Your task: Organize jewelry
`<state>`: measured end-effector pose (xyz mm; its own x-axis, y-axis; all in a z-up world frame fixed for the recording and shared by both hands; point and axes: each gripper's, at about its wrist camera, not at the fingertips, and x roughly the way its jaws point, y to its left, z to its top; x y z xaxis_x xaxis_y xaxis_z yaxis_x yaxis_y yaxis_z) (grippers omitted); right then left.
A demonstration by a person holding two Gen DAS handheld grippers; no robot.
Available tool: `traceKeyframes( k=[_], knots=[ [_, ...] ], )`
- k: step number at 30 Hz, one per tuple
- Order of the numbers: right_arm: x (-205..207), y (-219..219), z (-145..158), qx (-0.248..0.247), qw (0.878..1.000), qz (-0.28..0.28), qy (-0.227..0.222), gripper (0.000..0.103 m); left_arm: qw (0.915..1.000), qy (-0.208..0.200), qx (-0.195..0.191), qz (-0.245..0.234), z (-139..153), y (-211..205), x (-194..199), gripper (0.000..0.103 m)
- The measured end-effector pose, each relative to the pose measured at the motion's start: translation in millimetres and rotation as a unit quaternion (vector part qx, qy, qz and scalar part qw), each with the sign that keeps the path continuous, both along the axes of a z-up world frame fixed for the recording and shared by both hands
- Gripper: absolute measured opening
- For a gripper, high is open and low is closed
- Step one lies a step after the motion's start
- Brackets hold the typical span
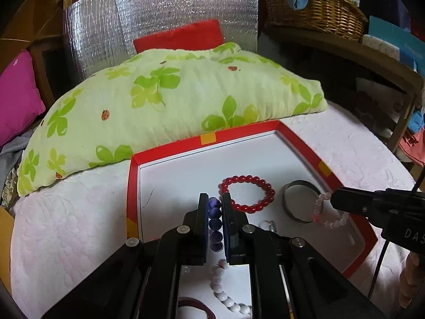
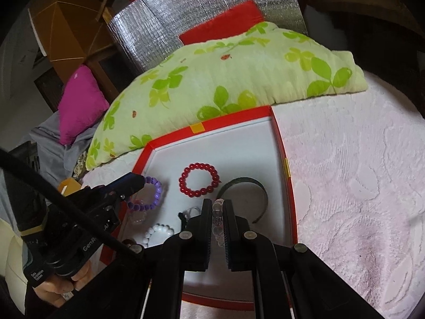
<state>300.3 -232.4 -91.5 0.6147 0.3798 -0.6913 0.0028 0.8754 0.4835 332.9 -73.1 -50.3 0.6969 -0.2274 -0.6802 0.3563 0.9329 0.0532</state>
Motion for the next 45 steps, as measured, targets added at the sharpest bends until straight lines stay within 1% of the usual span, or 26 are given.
traceKeyframes(
  k=[14,19,20,21,22,23,24,25,26,27,28,30,34,38,42,45],
  knots=[
    [5,6,-11,-0.004,1.000,0.004,0.019,0.009,0.9996,0.014,0.024,0.003,-12,-6,8,0.010],
    [6,1,-15,-0.002,1.000,-0.009,0.029,0.009,0.9991,0.022,0.035,0.004,-16,-10,7,0.011],
    [7,-1,-16,-0.001,0.999,-0.010,0.032,0.010,0.9990,0.024,0.038,0.005,-17,-10,7,0.014],
    [7,-1,-17,-0.004,0.999,-0.012,0.033,0.010,0.9988,0.026,0.041,0.006,-17,-11,6,0.024],
    [7,-2,-16,-0.007,0.999,-0.014,0.033,0.010,0.9986,0.026,0.044,0.008,-17,-11,5,0.039],
    [7,-2,-16,-0.009,0.999,-0.015,0.034,0.015,0.9986,0.021,0.048,0.012,-16,-12,4,0.046],
    [7,-2,-16,-0.008,0.999,-0.015,0.036,0.021,0.9985,0.014,0.051,0.016,-15,-12,2,0.058],
    [6,-3,-15,-0.004,0.999,-0.016,0.037,0.035,0.9984,0.007,0.053,0.018,-12,-12,0,0.061],
    [5,-4,-14,0.001,0.999,-0.020,0.035,0.049,0.9984,0.004,0.054,0.017,-11,-12,-2,0.061],
    [4,-5,-12,0.004,0.999,-0.023,0.030,0.052,0.9984,0.004,0.055,0.016,-9,-12,-3,0.063],
    [3,-6,-9,0.005,0.999,-0.026,0.023,0.052,0.9983,0.005,0.055,0.015,-8,-12,-3,0.066],
    [0,-9,-3,0.005,1.000,-0.027,0.010,0.052,0.9982,0.004,0.059,0.015,-7,-12,-5,0.069],
    [-8,-14,8,0.004,0.999,-0.039,-0.013,0.052,0.9976,0.008,0.066,0.018,-6,-12,-10,0.071],
    [-12,-20,14,-0.003,0.999,-0.050,-0.018,0.052,0.9973,0.004,0.067,0.028,0,-7,-17,0.074],
    [-18,-16,21,-0.037,0.998,-0.047,-0.023,0.052,0.9966,-0.005,0.070,0.043,7,0,-28,0.075],
    [-26,-10,25,-0.060,0.997,-0.042,-0.014,0.052,0.9952,-0.005,0.076,0.063,10,9,-43,0.075]
  ],
)
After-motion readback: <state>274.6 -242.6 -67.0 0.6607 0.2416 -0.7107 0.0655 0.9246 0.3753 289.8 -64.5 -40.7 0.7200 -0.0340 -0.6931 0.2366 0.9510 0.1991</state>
